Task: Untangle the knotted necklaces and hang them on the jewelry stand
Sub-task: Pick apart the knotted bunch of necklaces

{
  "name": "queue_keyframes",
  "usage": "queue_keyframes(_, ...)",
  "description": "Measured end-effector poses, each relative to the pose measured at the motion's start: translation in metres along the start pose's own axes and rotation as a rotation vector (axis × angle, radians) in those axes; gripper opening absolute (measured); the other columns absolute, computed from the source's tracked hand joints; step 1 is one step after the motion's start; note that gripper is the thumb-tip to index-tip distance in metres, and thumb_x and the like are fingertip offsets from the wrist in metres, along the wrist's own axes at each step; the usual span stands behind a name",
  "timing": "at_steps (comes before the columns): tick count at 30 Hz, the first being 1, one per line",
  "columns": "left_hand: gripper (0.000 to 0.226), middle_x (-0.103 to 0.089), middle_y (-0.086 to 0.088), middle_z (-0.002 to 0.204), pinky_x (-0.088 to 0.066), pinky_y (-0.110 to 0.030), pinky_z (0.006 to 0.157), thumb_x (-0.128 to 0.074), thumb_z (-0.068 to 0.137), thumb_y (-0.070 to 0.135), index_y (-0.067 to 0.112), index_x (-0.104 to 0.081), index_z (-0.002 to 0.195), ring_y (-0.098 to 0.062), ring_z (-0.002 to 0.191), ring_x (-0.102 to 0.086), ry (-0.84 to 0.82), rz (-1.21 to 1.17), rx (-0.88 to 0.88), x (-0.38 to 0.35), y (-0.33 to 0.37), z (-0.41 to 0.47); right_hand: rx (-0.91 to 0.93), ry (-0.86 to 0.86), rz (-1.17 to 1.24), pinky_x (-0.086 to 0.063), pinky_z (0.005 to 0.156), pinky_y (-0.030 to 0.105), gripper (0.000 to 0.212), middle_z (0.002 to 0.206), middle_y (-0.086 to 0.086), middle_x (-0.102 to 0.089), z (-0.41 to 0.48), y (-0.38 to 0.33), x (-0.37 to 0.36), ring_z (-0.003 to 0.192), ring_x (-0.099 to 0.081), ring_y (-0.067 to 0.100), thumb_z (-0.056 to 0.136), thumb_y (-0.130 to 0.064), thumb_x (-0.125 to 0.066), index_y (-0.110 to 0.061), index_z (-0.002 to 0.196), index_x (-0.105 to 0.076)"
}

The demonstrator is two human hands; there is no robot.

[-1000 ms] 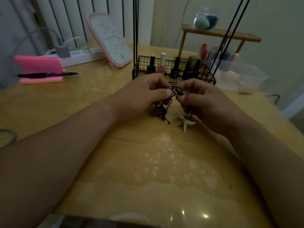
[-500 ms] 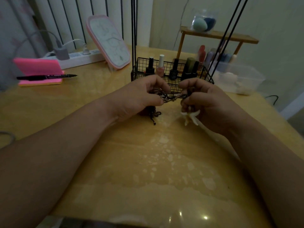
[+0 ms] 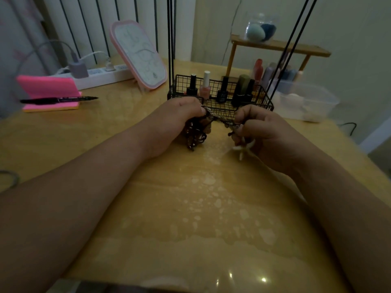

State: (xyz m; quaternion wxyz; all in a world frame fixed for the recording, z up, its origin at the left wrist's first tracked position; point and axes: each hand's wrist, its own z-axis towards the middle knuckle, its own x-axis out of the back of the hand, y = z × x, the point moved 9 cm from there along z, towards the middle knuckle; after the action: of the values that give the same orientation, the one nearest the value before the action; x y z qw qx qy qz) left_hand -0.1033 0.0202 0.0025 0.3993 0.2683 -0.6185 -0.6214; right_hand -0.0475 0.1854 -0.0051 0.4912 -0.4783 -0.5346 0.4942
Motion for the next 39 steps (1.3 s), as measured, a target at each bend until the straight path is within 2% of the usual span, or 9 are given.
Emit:
queue_keyframes(6,0.018,-0.066,-0.008,0.068,-0.053,-0.044,0.077,-0.051,0.107,0.024,0.012,-0.059,0.095,-0.041,0.079,-0.071,-0.050,-0.051,0.041,-0.006,-0.001,-0.003,0.035,-0.041,-0.079,-0.048,0.062,0.031,0.028,0.076,0.006,-0.052,0.001,-0.001,-0.003,0.068,-0.055,0.021,0.073,-0.002,-0.071,-0.017,0.079,-0.049)
queue_keyframes(11,0.004,-0.068,-0.009,0.075,-0.055,-0.033,0.057,-0.059,0.101,0.007,0.009,-0.060,0.105,-0.019,0.047,-0.052,-0.017,-0.008,0.020,0.000,-0.001,0.000,0.012,0.030,-0.114,-0.042,0.055,0.028,0.024,0.069,-0.001,-0.058,-0.001,-0.001,0.003,0.058,-0.047,0.012,0.092,0.008,-0.059,-0.009,0.107,-0.067)
queue_keyframes(21,0.037,-0.059,0.011,0.103,-0.044,-0.012,0.067,-0.078,0.088,0.046,0.049,-0.059,0.121,0.006,0.082,-0.057,-0.101,0.602,-0.085,-0.001,0.003,-0.002,0.003,0.215,-0.288,-0.037,0.046,0.022,0.012,0.062,-0.006,-0.058,-0.004,-0.004,0.022,0.052,-0.042,0.010,0.100,-0.015,-0.065,-0.012,0.104,-0.076)
queue_keyframes(23,0.033,-0.057,0.019,0.107,-0.043,-0.017,0.073,-0.078,0.088,0.045,0.047,-0.063,0.117,0.004,0.094,-0.056,-0.127,0.683,-0.081,-0.002,0.000,-0.003,-0.008,0.226,-0.208,-0.036,0.045,0.022,0.013,0.062,-0.006,-0.054,-0.003,-0.002,0.024,0.052,-0.041,0.009,0.101,-0.015,-0.064,-0.009,0.107,-0.074)
queue_keyframes(26,0.009,-0.065,0.011,0.089,-0.043,-0.022,0.065,-0.074,0.092,0.043,0.034,-0.073,0.096,-0.003,0.079,-0.059,-0.132,0.685,-0.106,-0.002,0.002,-0.002,-0.037,0.197,-0.106,-0.036,0.045,0.021,0.017,0.068,-0.003,-0.053,-0.002,0.001,0.020,0.052,-0.042,0.009,0.102,-0.017,-0.062,-0.008,0.112,-0.072)
queue_keyframes(28,0.017,-0.064,0.006,0.087,-0.044,-0.025,0.067,-0.070,0.095,0.041,0.028,-0.074,0.086,-0.006,0.077,-0.058,-0.157,0.721,-0.114,-0.004,0.000,-0.002,-0.064,0.168,-0.061,-0.038,0.047,0.020,0.019,0.079,0.000,-0.056,-0.003,0.003,0.014,0.053,-0.045,0.008,0.103,-0.019,-0.061,-0.009,0.115,-0.072)
queue_keyframes(31,0.015,-0.060,0.014,0.106,-0.045,-0.022,0.078,-0.069,0.095,0.044,0.035,-0.072,0.106,0.001,0.095,-0.058,-0.190,0.744,-0.124,-0.011,-0.001,-0.003,-0.077,0.121,-0.021,-0.043,0.051,0.021,0.021,0.093,0.002,-0.062,-0.004,0.003,0.004,0.056,-0.051,0.008,0.101,-0.019,-0.062,-0.009,0.117,-0.072)
queue_keyframes(34,0.040,-0.064,0.019,0.116,-0.051,-0.015,0.083,-0.075,0.089,0.050,0.039,-0.063,0.126,0.004,0.109,-0.061,-0.216,0.621,-0.122,-0.021,-0.002,-0.005,-0.049,0.022,0.016,-0.047,0.054,0.021,0.021,0.092,0.005,-0.065,-0.004,0.001,-0.011,0.060,-0.054,0.009,0.096,-0.018,-0.065,-0.008,0.114,-0.070)
queue_keyframes(39,0.014,-0.072,0.009,0.086,-0.052,-0.015,0.068,-0.078,0.091,0.033,0.023,-0.071,0.100,0.001,0.077,-0.066,-0.162,0.530,-0.158,-0.027,0.002,-0.004,-0.025,-0.040,0.096,-0.055,0.061,0.026,0.025,0.092,0.007,-0.069,-0.003,0.000,-0.017,0.066,-0.061,0.013,0.094,-0.003,-0.060,-0.007,0.118,-0.067)
